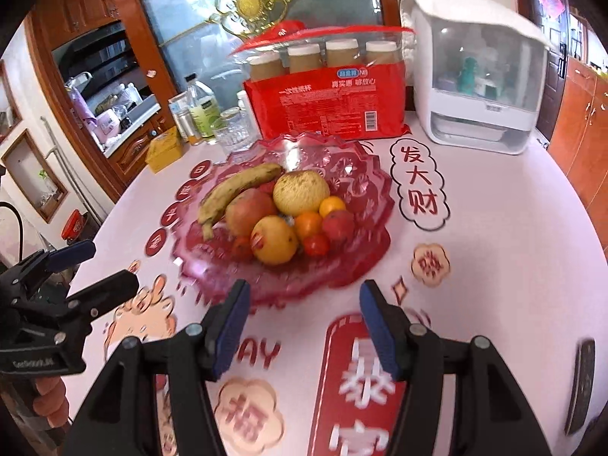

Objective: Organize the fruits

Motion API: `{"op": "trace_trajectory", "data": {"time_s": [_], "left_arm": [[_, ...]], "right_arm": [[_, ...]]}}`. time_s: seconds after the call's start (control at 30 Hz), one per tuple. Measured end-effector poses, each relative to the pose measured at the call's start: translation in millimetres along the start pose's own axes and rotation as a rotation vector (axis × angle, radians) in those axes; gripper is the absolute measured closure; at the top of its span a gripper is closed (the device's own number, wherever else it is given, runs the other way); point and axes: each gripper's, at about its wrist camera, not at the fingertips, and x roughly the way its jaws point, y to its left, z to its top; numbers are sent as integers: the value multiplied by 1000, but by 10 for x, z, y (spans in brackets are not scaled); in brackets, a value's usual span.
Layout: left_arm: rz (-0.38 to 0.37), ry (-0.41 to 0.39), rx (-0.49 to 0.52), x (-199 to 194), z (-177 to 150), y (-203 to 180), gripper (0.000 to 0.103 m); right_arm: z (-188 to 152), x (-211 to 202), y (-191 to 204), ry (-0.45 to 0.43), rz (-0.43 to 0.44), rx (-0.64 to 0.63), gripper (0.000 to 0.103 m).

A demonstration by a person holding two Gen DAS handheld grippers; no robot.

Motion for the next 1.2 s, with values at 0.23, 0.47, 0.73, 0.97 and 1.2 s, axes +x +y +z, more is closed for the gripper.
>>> {"op": "trace_trajectory", "data": {"time_s": [0.23,0.47,0.73,0.97,1.2], "left_arm": [[14,-45,-37,-572,-485,-26,1],[7,-41,-112,-890,-901,-30,1],[34,-93,-121,-1176,-1142,-78,1],[53,-100,-122,-1265,-1272,-100,1],[49,-71,-139,-1239,-1337,-82,1]], "right_arm": [[-506,-629,217,-56,9,-17,36],[-840,-971,392,-91,5,-16,34],[-1078,-1160,475,-92,-14,-2,33],[-1212,-1258,506,-96,-2,27,32],[-1338,-1283,597,-94,-23,4,32]]}}
